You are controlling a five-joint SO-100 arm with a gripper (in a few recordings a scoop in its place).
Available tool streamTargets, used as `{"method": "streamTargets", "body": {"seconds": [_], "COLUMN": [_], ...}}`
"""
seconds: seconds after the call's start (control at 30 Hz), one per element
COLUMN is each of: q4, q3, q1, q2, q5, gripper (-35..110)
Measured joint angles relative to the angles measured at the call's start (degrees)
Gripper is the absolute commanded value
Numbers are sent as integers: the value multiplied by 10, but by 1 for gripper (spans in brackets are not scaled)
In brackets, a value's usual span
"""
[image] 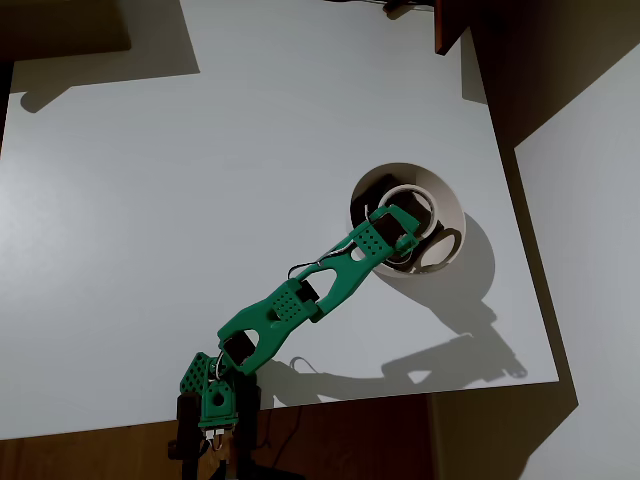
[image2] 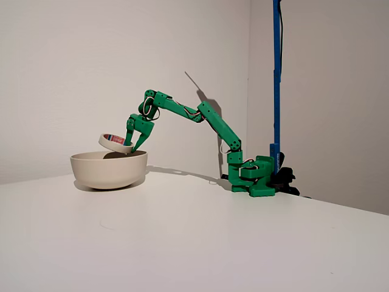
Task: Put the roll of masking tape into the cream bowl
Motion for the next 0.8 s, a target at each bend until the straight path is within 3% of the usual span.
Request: {"method": "streamTargets", "body": {"seconds": [0.17,0.37,0.63,0.8], "q4": [-11,-22,-22,-22], "q3": [0,0,-19,-19], "q1": [-2,4,3,9], "q2": [-31,-35,-35,-34], "q5": [0,11,27,47], "gripper": [-8,13,8,-8]}}
